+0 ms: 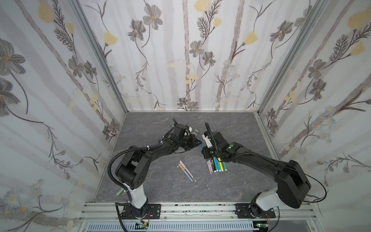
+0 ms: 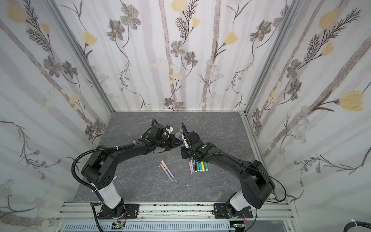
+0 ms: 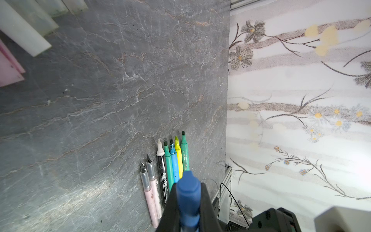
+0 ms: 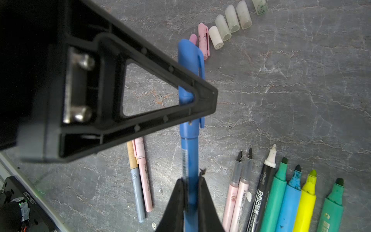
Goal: Open the pen caps
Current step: 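Grasp the blue cap with the left gripper while the right gripper holds the pen, then pull the blue cap off with the left gripper while the right gripper holds the pen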
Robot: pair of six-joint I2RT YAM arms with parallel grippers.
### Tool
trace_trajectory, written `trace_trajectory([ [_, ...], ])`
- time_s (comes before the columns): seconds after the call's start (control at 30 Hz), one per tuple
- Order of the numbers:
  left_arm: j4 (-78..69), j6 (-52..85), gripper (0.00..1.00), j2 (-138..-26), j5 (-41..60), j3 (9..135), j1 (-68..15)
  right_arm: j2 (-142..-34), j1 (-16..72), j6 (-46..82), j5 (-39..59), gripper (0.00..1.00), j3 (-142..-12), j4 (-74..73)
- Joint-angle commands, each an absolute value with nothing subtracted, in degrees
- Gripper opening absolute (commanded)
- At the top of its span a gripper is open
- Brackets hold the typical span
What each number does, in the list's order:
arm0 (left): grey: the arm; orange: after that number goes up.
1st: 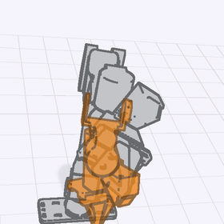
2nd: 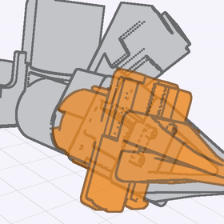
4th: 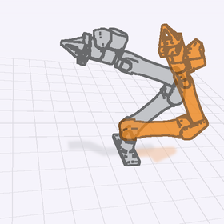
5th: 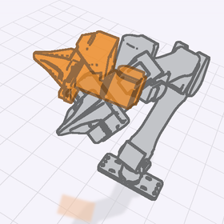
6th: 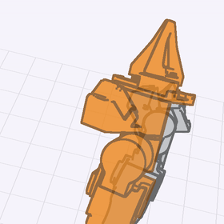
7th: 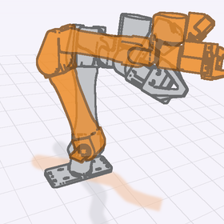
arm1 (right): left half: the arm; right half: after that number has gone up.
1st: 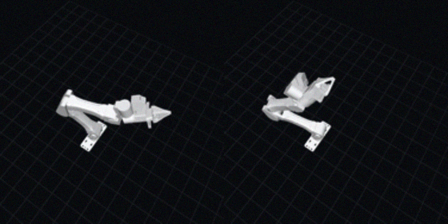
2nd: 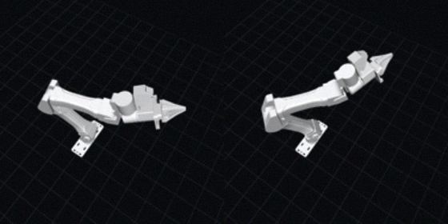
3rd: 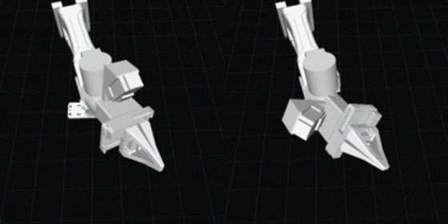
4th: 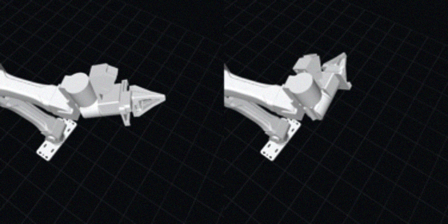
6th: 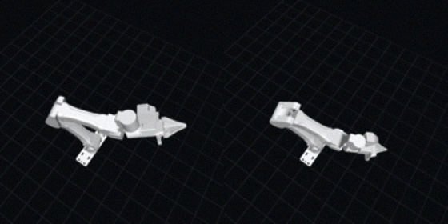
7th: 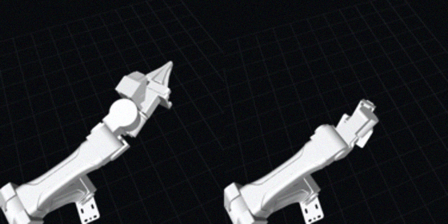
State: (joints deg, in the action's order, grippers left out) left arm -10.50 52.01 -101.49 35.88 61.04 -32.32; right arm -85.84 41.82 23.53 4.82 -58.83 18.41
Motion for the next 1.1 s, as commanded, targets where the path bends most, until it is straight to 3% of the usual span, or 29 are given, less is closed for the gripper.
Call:
trace_trajectory([
  [0.0, -11.45, 51.57, 0.0, -100.62, 35.68, 60.59, -32.37, -84.79, 41.77, 24.08, 6.9, 0.23, -59.08, 15.85],
  [0.23, -11.95, 50.75, 0.0, -98.02, 36.83, 59.23, -32.1, -84.36, 41.2, 23.0, 9.58, 0.25, -58.45, 14.07],
  [0.53, -13.66, 51.33, 0.0, -97.75, 37.62, 58.01, -31.91, -84.6, 40.67, 22.8, 10.76, 0.1, -58.45, 14.08],
  [0.9, -14.06, 51.33, 0.0, -98.02, 38.1, 59.32, -31.85, -86.38, 40.61, 22.77, 12.25, 0.2, -58.91, 14.07],
  [1.07, -14.11, 51.33, 0.0, -97.76, 38.17, 59.64, -31.81, -86.75, 40.68, 22.85, 12.21, 0.08, -58.88, 14.02],
])
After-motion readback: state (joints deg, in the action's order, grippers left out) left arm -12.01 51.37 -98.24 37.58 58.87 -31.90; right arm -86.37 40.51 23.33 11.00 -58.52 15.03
